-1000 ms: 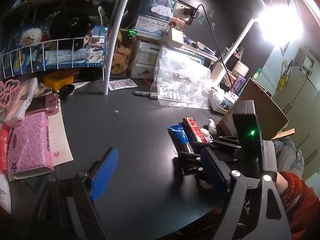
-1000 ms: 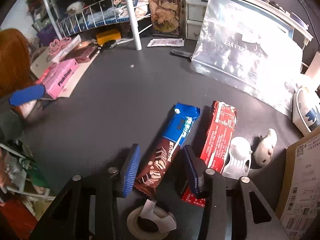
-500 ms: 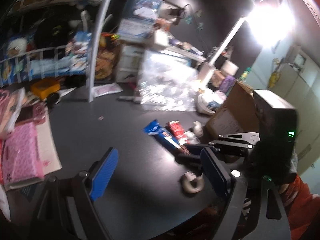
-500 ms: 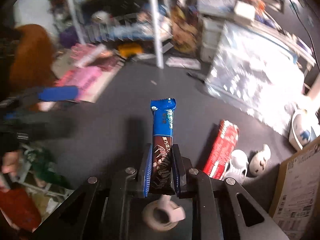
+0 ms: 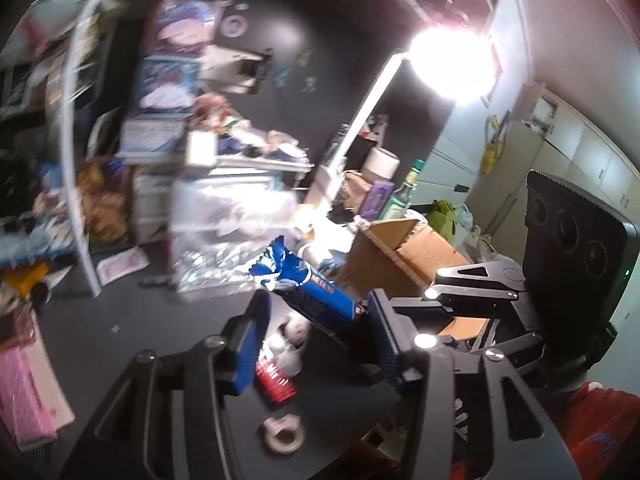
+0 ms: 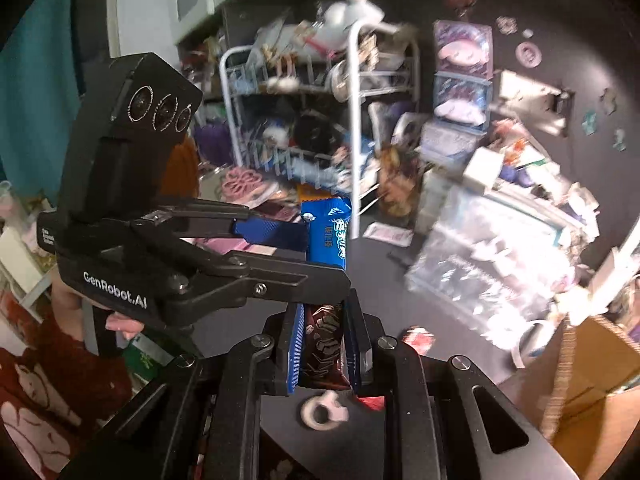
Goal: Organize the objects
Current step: 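Carry the blue snack bar into the cardboard box and release it, then move the left tool to the red snack box and grasp it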
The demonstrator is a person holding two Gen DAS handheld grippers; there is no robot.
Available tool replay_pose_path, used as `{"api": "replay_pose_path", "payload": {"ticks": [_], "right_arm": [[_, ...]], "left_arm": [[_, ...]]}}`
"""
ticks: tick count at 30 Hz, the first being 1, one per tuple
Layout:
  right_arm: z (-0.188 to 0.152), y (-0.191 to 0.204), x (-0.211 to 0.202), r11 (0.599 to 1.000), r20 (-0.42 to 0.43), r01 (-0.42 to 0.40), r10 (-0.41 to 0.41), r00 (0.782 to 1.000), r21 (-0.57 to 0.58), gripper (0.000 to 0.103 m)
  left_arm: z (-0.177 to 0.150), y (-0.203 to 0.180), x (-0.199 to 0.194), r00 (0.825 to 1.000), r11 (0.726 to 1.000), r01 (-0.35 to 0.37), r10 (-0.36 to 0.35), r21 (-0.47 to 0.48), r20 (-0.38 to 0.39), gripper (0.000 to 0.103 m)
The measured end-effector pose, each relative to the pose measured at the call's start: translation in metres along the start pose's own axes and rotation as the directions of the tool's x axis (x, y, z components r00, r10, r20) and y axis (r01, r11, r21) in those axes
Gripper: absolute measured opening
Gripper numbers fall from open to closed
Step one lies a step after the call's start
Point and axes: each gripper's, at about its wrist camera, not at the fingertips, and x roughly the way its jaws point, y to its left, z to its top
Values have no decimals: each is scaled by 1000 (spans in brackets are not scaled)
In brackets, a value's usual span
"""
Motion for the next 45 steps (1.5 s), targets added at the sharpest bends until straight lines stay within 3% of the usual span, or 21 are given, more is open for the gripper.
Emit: {"api": "replay_pose_path", "payload": {"ticks": [2, 10, 19, 20, 21, 22, 23, 24, 26, 36, 41, 45], "right_arm": [[-2, -14, -12, 1000, 6, 21, -21, 1000, 2, 14], [-24, -82, -69, 987, 20, 130, -133, 991, 93, 14], [-52, -139, -92, 961, -49, 190, -183, 982, 203, 14], [-55, -142, -91, 959, -60, 195, -186, 981, 205, 14], [-56, -144, -88, 958, -75, 200, -188, 979, 207, 14], [-58, -145, -86, 955, -89, 205, -190, 978, 212, 15], [-59, -147, -84, 953, -102, 211, -193, 976, 216, 17], [-61, -148, -83, 952, -112, 217, -197, 974, 216, 26], [-63, -150, -82, 950, -120, 233, -211, 970, 210, 32], [-55, -144, -88, 936, -110, 270, -251, 962, 226, 32], [-37, -110, -84, 952, -54, 240, -234, 971, 188, 32], [-21, -69, -68, 974, -4, 179, -180, 984, 135, 32]], "left_arm": [[12, -19, 16, 999, 999, 35, -34, 32, -15, 36], [48, -81, 90, 989, 985, 124, -112, 122, -101, 34], [57, -117, 152, 970, 978, 137, -100, 159, -220, 35], [56, -119, 156, 969, 978, 130, -91, 165, -230, 36], [56, -121, 158, 969, 978, 125, -83, 169, -233, 46], [56, -122, 158, 970, 978, 117, -76, 171, -232, 61], [57, -122, 157, 972, 979, 112, -73, 172, -222, 68], [57, -122, 153, 975, 978, 111, -73, 174, -210, 74], [58, -120, 145, 978, 979, 106, -71, 176, -196, 74], [56, -82, 90, 996, 990, 8, 4, 140, -91, 79], [44, -53, 52, 998, 993, -57, 61, 107, -26, 80], [27, -22, 24, 988, 985, -153, 153, 77, 11, 80]]}}
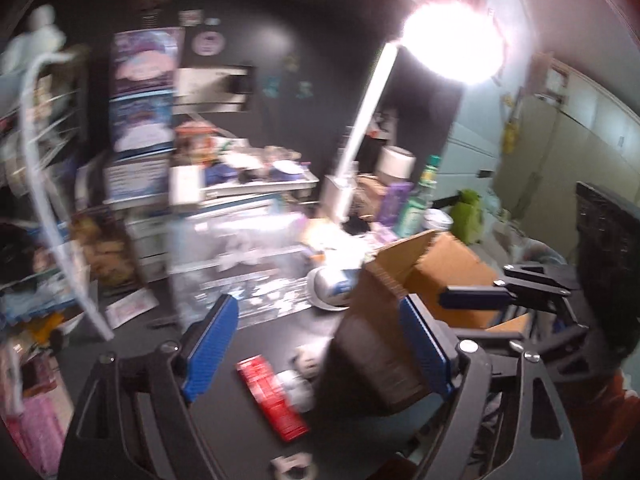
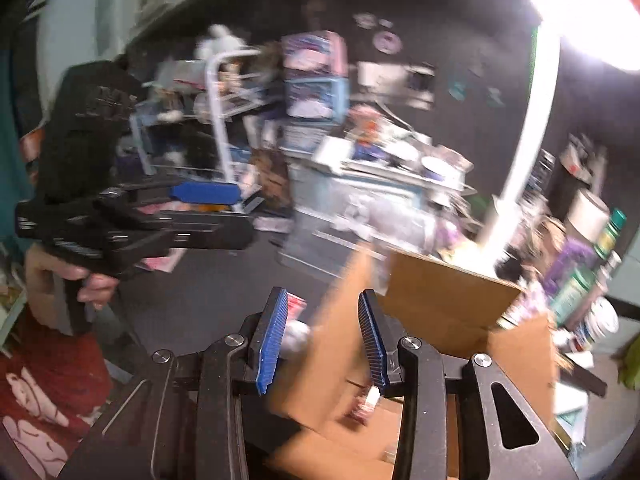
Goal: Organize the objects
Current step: 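Move the left tool to the red snack box and grasp it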
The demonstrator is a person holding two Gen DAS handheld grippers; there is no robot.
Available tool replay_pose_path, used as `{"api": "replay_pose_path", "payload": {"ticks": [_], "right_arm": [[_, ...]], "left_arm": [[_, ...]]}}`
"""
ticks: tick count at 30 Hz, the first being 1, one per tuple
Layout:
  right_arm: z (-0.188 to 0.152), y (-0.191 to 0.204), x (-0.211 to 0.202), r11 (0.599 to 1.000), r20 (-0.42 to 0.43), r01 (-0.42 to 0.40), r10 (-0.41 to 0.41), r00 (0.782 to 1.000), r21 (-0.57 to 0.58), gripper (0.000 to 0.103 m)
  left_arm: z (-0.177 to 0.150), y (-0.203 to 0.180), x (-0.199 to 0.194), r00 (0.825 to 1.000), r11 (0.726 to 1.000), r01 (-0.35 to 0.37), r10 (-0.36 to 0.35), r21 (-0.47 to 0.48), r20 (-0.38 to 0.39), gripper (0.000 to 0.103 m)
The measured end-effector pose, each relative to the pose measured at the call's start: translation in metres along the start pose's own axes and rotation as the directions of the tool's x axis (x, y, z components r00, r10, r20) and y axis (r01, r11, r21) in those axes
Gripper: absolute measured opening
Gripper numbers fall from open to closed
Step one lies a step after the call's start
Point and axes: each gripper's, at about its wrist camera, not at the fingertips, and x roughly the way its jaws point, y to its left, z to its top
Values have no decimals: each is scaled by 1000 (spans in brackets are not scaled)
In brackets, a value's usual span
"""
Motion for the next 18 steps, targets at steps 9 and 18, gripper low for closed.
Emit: {"api": "replay_pose_path", "payload": {"ticks": [9, 18], "right_arm": [[-23, 74, 76, 992, -61, -124, 126, 990, 28, 38], [-84, 61, 163, 979, -211, 22, 22, 977, 205, 38]], "left_arm": [[-70, 66, -16, 993, 990, -117, 115, -73, -24, 81], [-119, 92, -8, 990, 987, -117, 107, -111, -95, 81]]}}
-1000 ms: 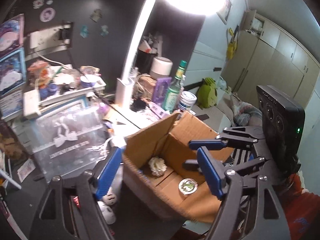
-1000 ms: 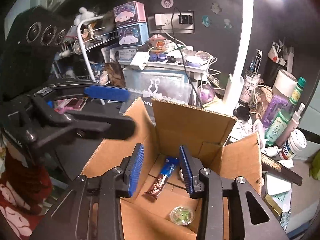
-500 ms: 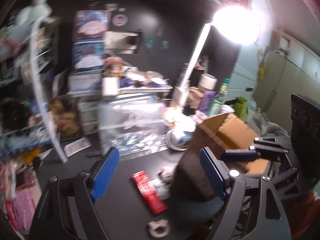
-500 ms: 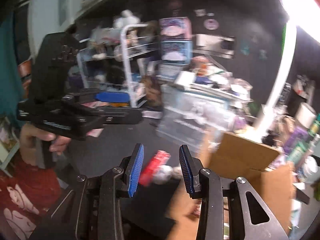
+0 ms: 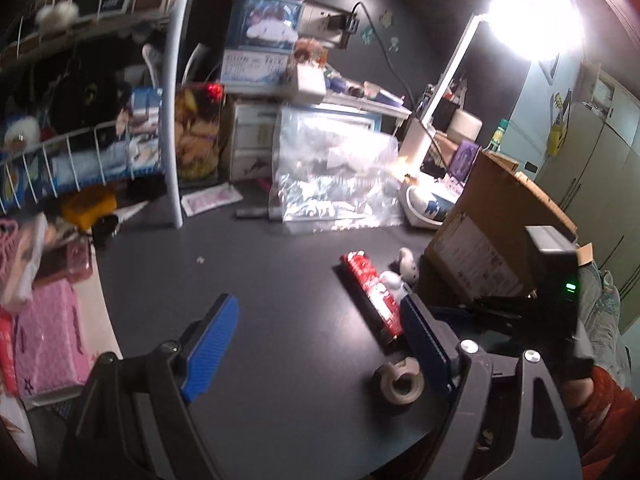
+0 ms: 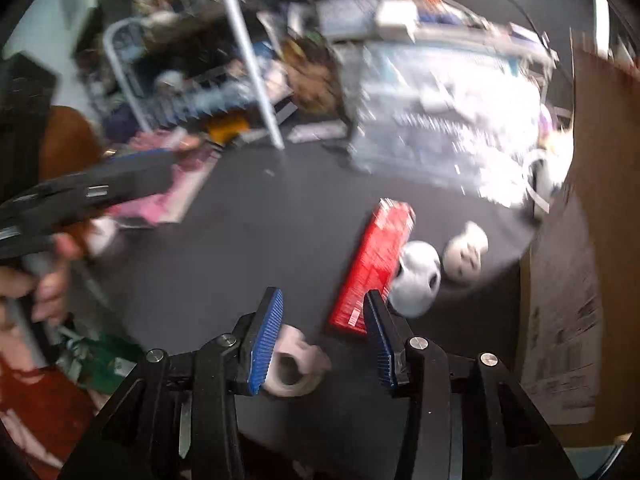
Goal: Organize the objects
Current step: 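Move the left tool to the red snack box and grasp it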
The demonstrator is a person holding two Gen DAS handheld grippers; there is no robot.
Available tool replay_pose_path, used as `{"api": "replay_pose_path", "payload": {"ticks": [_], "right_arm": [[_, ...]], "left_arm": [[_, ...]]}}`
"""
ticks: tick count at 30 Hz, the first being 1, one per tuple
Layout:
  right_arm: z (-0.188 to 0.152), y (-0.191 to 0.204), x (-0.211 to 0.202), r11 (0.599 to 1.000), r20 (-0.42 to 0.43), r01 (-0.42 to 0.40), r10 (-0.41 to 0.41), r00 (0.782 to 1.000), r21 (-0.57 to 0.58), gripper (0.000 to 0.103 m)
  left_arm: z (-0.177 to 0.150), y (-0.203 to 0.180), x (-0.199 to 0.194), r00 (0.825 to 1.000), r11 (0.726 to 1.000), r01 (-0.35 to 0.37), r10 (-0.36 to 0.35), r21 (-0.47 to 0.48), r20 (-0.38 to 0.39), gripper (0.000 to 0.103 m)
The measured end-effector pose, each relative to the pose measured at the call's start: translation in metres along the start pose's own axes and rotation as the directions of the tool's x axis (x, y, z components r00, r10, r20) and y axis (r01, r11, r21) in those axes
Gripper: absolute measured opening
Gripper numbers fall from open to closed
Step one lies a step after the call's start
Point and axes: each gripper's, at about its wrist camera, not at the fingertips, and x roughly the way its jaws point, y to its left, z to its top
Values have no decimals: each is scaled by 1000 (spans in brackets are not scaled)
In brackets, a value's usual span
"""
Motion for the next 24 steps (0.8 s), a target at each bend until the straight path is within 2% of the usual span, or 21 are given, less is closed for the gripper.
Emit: {"api": "replay_pose_path", "payload": {"ticks": [4, 11, 14, 16, 19, 24], "right_arm": [[1, -9, 22, 999, -36, 24, -23, 999, 31, 38], [14, -10, 39, 999, -50, 38, -38, 998, 11, 38], [19, -4, 45, 995, -52, 90, -92, 994, -30, 38], [20, 2, 47, 990, -48, 123, -126, 991, -66, 28], [20, 10, 49, 983, -43, 143, -149, 988, -113, 25], [24, 19, 34, 988, -17, 65, -68, 998, -138, 25]], "left_arm": [[-4, 7, -1, 1000, 1000, 8, -8, -15, -2, 81], [-3, 15, -5, 1000, 999, -2, 3, -35, 4, 81], [-3, 16, -6, 1000, 999, -3, 3, -38, 4, 81], [-3, 16, -6, 1000, 999, -5, 6, -37, 4, 81], [-1, 16, -5, 1000, 999, -17, 17, -33, -2, 81], [2, 9, -8, 1000, 999, 23, -23, -27, 2, 81]]}}
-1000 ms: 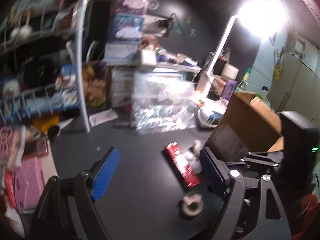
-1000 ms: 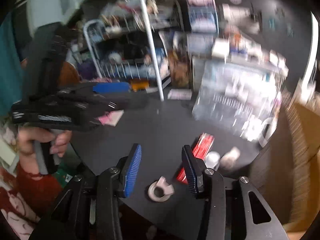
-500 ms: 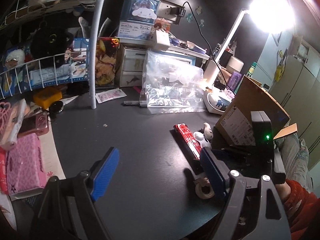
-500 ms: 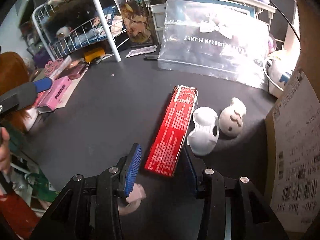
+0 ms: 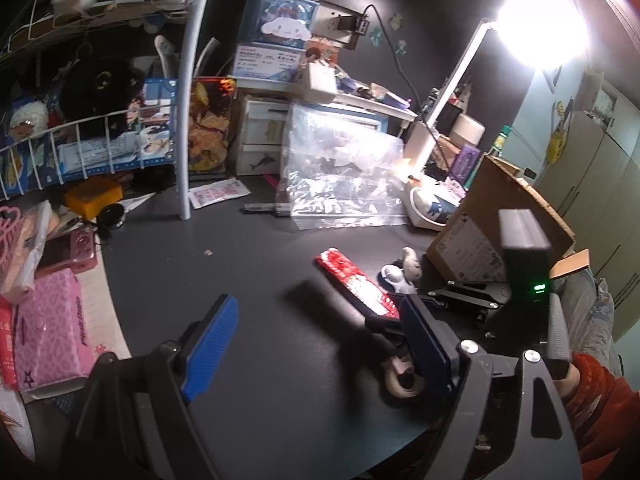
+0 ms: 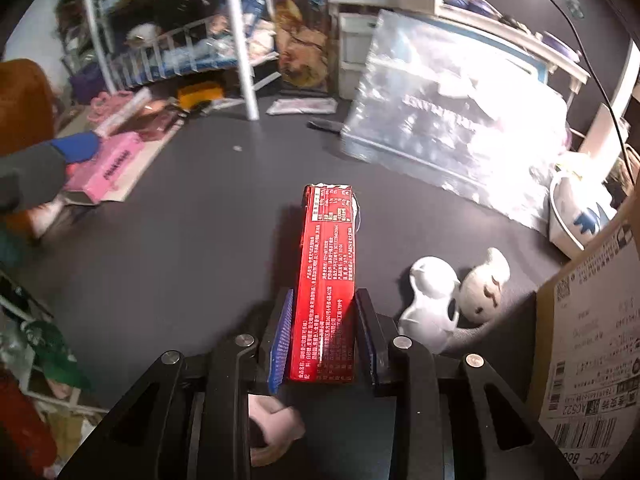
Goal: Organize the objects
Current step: 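Move the left tool to the red snack box and grasp it, then lower the red box into the cardboard box and open the left tool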
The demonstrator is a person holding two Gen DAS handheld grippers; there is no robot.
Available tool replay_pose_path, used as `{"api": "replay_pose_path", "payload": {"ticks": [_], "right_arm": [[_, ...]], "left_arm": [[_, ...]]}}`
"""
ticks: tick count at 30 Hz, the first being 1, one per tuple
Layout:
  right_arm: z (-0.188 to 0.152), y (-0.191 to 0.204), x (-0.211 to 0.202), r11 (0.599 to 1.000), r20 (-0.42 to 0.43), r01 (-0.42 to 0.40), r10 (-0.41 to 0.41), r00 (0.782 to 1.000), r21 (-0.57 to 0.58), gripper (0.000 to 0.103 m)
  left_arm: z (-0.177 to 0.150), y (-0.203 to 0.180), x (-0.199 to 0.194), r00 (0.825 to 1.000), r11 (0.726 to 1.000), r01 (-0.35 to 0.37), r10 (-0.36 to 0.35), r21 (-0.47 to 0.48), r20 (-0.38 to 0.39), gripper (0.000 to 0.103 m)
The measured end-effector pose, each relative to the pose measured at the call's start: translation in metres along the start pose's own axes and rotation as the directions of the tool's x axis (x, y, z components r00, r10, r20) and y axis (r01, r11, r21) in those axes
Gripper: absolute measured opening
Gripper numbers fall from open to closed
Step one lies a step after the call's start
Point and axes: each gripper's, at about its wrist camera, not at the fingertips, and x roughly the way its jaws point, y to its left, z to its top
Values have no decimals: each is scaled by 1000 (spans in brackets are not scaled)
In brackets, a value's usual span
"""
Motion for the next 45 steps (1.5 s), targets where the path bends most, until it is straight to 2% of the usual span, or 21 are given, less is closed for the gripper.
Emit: {"api": "replay_pose_path", "payload": {"ticks": [3, 6, 8, 14, 19, 24, 32, 36, 41, 42, 44, 45], "right_arm": [[6, 7, -25, 994, 41, -105, 106, 994, -22, 25], [13, 15, -55, 980, 79, -192, 196, 977, -55, 25], [20, 19, -80, 968, 107, -234, 243, 964, -87, 25], [29, 23, -135, 959, 180, -224, 255, 950, -174, 25], [28, -1, -166, 965, 237, -187, 228, 944, -182, 25], [22, -45, -186, 980, 269, -147, 179, 946, -136, 25], [2, -121, -213, 995, 278, -100, 103, 955, -24, 25], [-8, -152, -217, 996, 239, -82, 74, 968, 24, 25], [-14, -168, -210, 997, 201, -66, 55, 978, 49, 25], [-14, -170, -209, 997, 195, -62, 51, 979, 53, 25], [-17, -174, -206, 997, 180, -37, 24, 983, 72, 27], [-18, -177, -205, 996, 178, -18, 3, 984, 85, 32]], "left_arm": [[7, -8, -3, 999, 999, 39, -39, 8, 15, 80], [16, -16, -8, 992, 993, 121, -121, 2, 28, 80], [24, -24, -15, 987, 989, 149, -150, 12, 52, 79], [49, -57, -30, 974, 978, 201, -206, 59, 96, 56], [69, -96, -22, 966, 966, 231, -242, 119, 93, 42], [89, -137, 2, 958, 951, 264, -277, 158, 67, 38], [114, -210, 55, 942, 915, 333, -335, 228, -31, 38], [119, -234, 78, 939, 906, 344, -331, 245, -93, 38], [120, -246, 95, 942, 908, 331, -304, 257, -139, 38], [119, -248, 97, 943, 908, 327, -299, 263, -145, 43], [119, -251, 95, 942, 900, 333, -305, 280, -141, 59], [118, -251, 92, 940, 897, 339, -313, 283, -132, 71]]}}
